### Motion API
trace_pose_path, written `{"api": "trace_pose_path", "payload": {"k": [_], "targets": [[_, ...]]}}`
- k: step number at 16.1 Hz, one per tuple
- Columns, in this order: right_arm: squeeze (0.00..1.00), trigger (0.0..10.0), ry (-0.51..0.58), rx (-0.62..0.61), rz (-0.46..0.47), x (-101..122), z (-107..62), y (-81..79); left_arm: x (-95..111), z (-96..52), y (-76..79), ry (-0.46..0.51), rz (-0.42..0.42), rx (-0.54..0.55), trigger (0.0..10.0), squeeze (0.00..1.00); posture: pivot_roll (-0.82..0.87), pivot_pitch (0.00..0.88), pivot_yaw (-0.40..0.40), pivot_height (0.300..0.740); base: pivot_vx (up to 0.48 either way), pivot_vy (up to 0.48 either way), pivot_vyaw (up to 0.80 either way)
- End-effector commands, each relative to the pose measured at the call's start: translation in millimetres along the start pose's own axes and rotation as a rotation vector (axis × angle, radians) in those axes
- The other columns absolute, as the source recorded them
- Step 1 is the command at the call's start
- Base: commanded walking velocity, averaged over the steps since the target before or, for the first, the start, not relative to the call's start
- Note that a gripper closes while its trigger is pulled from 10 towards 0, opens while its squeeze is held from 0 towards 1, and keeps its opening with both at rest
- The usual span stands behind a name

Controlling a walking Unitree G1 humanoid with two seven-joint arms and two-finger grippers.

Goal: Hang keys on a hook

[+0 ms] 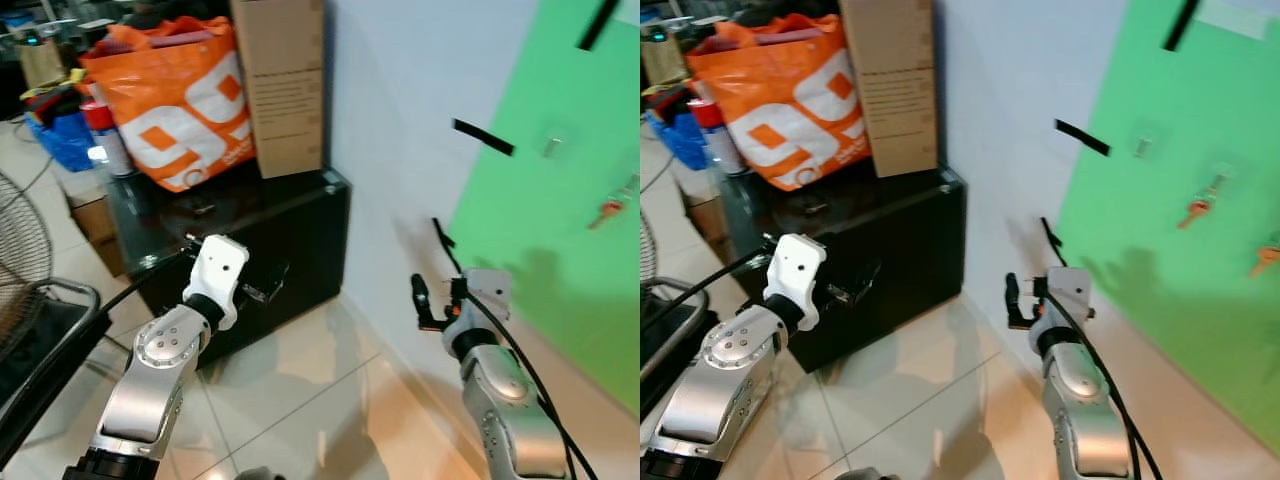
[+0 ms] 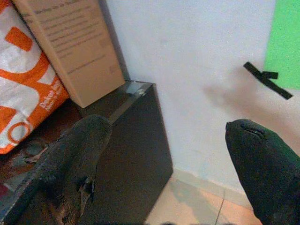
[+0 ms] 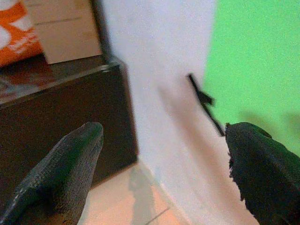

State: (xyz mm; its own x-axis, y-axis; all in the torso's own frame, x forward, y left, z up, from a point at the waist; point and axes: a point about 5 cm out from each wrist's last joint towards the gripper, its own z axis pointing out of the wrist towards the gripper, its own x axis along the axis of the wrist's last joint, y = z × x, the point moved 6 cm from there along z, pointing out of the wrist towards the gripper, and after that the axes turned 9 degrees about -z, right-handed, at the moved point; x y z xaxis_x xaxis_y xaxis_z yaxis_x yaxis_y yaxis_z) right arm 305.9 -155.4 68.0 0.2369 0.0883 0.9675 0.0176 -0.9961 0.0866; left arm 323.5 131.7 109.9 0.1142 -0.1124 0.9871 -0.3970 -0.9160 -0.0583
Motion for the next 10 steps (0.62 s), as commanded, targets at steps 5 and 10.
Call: {"api": "trace_pose_path", "payload": {"k": [5, 10], "targets": [[1.00, 10.0, 0.020, 0.018, 0.027, 9.1, 2.5, -5.9, -1.4, -2.3, -2.8, -0.009, -0.008, 0.015, 10.0, 0.00, -0.04, 0.000, 0.001, 0.740, 0.000, 0.000, 0.00], [1.00, 10.0, 0.031, 0.037, 0.016, 12.8, 5.1, -7.1, -1.1, -1.8, -3.6, -0.007, -0.016, 0.021, 10.0, 0.00, -0.04, 0.000, -0.008, 0.740, 0.000, 0.000, 0.40]]}}
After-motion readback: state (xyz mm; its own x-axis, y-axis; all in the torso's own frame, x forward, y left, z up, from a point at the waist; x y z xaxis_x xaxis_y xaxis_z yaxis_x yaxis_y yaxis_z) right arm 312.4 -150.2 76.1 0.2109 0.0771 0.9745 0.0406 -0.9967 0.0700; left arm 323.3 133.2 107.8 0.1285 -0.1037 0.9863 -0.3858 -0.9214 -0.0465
